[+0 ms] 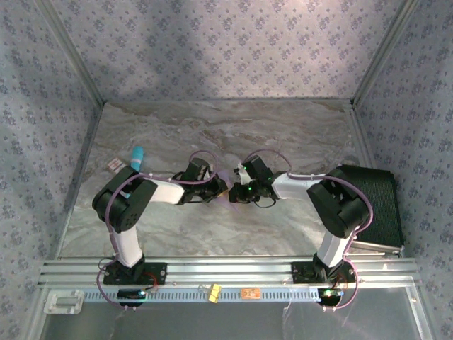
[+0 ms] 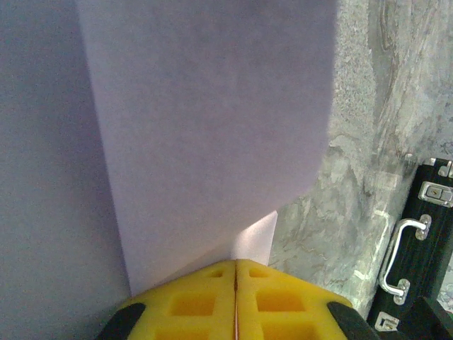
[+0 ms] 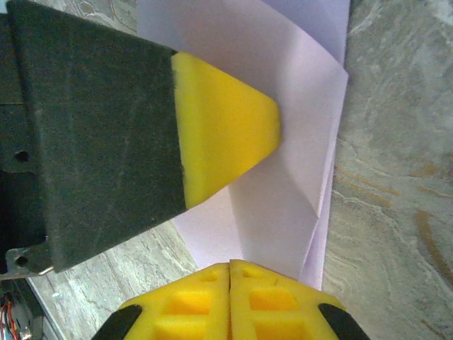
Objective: Fold a paper plane with a square sheet of paper (pick it up from the middle)
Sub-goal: Fourth fold the wing at the center of the table.
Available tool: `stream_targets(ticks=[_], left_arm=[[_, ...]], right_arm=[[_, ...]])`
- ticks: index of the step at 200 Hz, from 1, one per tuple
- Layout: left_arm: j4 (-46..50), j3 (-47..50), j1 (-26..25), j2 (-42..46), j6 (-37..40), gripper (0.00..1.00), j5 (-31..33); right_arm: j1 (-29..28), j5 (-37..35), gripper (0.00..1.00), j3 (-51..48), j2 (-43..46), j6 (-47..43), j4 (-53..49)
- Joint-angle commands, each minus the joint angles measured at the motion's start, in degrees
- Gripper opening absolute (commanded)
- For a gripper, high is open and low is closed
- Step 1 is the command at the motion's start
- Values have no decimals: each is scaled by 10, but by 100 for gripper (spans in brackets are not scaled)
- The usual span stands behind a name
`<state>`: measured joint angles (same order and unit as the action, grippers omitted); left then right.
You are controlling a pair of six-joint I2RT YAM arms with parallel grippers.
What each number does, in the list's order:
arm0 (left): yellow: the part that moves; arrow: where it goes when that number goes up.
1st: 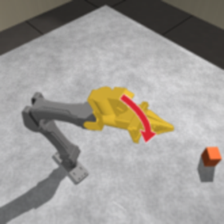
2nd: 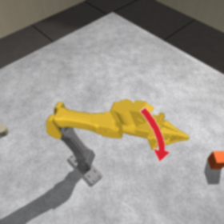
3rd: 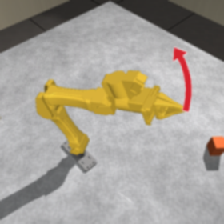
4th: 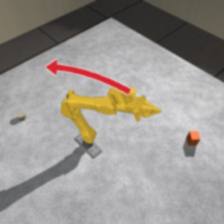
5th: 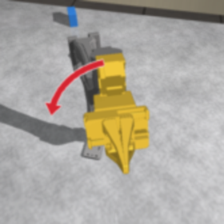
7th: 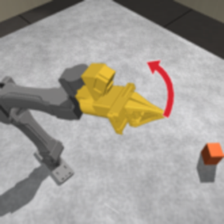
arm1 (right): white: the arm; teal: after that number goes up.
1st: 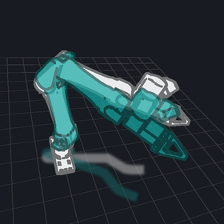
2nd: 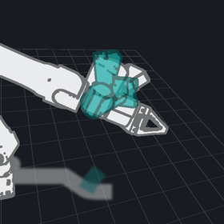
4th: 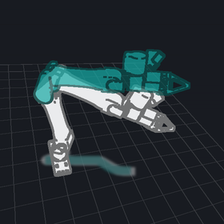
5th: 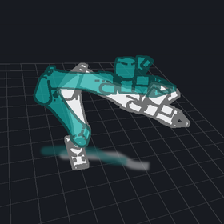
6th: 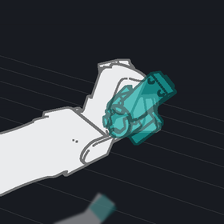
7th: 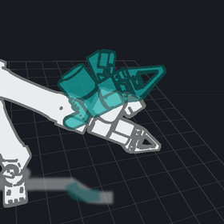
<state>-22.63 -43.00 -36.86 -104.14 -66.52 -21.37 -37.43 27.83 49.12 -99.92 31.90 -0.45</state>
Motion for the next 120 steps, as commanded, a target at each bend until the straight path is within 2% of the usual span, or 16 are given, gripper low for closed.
stream_targets(ticks=[1,120], left_arm=[[28,18,5,18,14,10,30],[31,38,6,12,6,7,48]], right_arm=[[0,4,8,-17,-11,13,10],[-3,-12,8,-31,2,6,-7]])
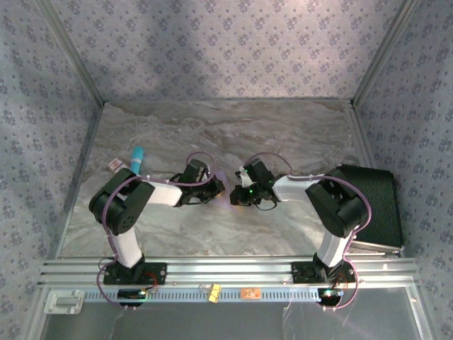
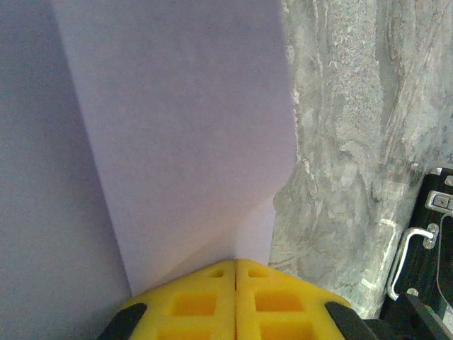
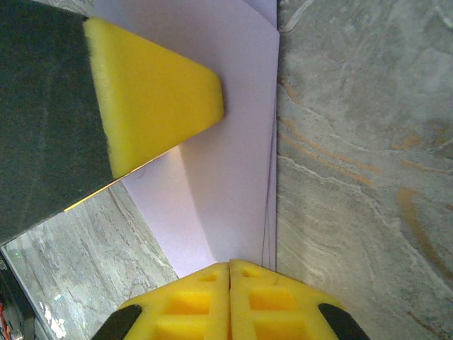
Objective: Fold a paper plane with a square sheet of paper (pick it up from the middle)
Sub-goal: Fourth fold the wing at the center of the table.
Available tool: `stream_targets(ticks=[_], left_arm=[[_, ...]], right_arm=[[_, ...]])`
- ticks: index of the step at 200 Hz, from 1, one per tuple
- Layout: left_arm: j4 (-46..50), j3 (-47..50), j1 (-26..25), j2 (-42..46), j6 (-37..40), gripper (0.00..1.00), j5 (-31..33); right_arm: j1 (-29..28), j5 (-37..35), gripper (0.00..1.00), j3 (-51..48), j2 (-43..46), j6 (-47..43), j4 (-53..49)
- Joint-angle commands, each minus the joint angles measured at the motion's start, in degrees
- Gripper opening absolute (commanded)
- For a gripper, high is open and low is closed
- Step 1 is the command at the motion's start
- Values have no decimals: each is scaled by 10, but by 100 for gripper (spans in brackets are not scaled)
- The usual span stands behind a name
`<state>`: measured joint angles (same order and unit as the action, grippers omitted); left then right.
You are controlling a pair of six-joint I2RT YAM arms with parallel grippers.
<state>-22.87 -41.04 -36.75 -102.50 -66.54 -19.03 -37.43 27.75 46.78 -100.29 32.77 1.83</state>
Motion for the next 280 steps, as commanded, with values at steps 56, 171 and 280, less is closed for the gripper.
stream_targets(ticks=[56,171,280], left_arm=[[35,17,4,-7,7,7,20],[21,14,5,0,11,8,6],[82,-23,-9,68,32,12,-3]], right_arm=[[-5,36,9,20,44,-10,-25],[-12,7,9,2,-32,4,-24],[-5,32,2,-52,-39,69,61]])
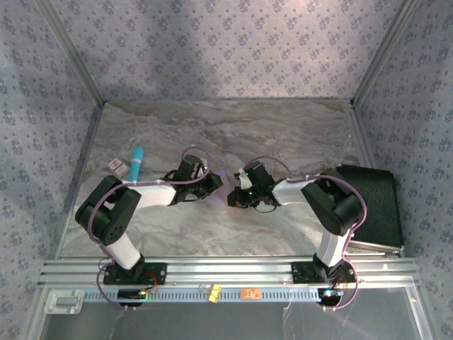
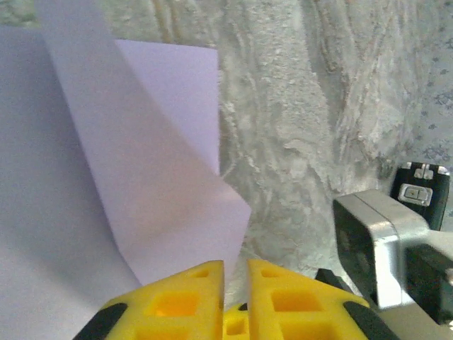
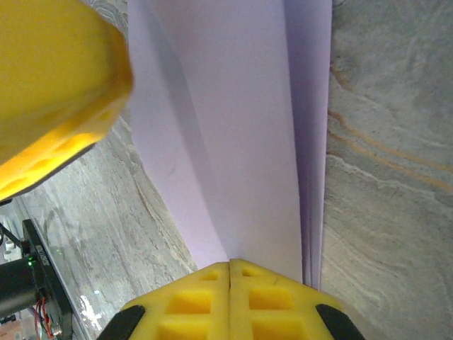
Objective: Fold a paper plane with a square sheet of paper (pick it up from the middle)
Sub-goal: Fourth fold the wing at the center of the table.
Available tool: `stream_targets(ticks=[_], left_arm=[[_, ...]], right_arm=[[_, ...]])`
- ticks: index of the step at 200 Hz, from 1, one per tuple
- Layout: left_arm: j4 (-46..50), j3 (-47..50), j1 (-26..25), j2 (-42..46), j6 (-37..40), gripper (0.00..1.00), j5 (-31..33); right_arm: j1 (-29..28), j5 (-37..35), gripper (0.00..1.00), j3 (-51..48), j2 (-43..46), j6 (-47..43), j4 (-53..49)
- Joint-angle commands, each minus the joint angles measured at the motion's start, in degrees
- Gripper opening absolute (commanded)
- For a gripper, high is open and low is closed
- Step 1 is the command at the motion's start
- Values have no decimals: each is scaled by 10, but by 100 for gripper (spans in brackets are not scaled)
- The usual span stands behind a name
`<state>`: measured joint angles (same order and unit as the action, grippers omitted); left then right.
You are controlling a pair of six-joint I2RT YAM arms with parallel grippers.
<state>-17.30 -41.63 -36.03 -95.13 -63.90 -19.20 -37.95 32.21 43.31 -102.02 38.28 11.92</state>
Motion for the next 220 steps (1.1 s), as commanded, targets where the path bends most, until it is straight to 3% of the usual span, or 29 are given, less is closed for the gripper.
stream_targets(ticks=[1,50,78,220], left_arm=[[26,-18,-16,-6,5,12,-1],[-6,-34,-35,-70,-26,9,-8],[27,-38,-33,-89,-24,7,18],[19,-28,49,-94,9,11,-2]], right_arm=[[1,-13,2,-18,-22,15,-40],[2,-11,1,-26,-21,30,-25],[3,-19,0,-33,-20,35,-24],[-3,-36,0,-60,-21,48,-26]])
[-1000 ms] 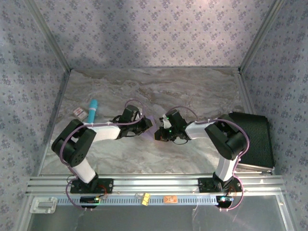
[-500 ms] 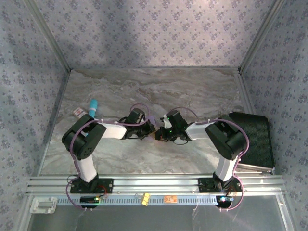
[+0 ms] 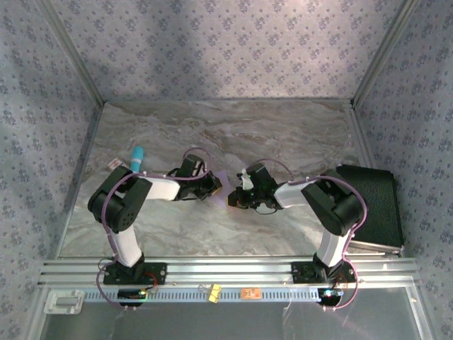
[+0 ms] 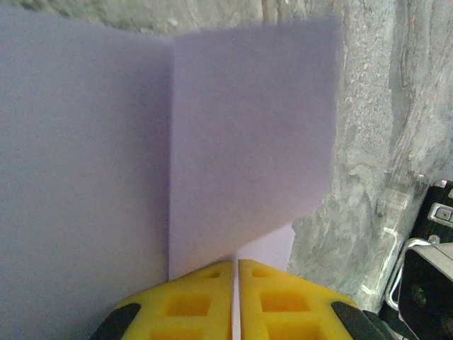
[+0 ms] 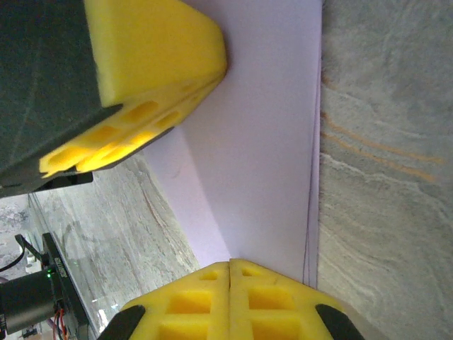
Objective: Fold a paper plane with a square sheet of paper (pick it up from the middle)
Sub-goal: Fourth fold the wing at the center of the table.
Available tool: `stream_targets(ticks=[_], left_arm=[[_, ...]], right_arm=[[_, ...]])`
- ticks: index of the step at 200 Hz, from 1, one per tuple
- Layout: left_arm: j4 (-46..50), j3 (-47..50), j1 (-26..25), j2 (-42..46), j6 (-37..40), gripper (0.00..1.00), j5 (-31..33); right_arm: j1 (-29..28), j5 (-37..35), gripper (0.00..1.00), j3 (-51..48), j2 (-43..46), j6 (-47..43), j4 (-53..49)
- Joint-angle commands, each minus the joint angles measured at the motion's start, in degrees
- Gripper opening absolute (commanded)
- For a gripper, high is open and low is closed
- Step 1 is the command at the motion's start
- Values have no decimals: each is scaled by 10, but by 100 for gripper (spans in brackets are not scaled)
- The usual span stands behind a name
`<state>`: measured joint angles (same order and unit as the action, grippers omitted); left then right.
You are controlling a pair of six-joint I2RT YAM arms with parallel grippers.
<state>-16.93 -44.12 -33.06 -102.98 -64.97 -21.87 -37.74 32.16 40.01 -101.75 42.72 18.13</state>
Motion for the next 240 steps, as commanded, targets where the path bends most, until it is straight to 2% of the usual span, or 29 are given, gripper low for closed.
stream_targets(ticks=[1,109,240], left_arm=[[16,-3,20,-16,20,11,25],[91,-57,86,-45,69,10,22],[187,-161,126,-71,119,10,21]], right_arm=[[-5,-36,0,-27,-23,3,-88],[-5,-25,0,-25,-23,-3,-90],[-1,-17,0,-24,-20,-6,-91]])
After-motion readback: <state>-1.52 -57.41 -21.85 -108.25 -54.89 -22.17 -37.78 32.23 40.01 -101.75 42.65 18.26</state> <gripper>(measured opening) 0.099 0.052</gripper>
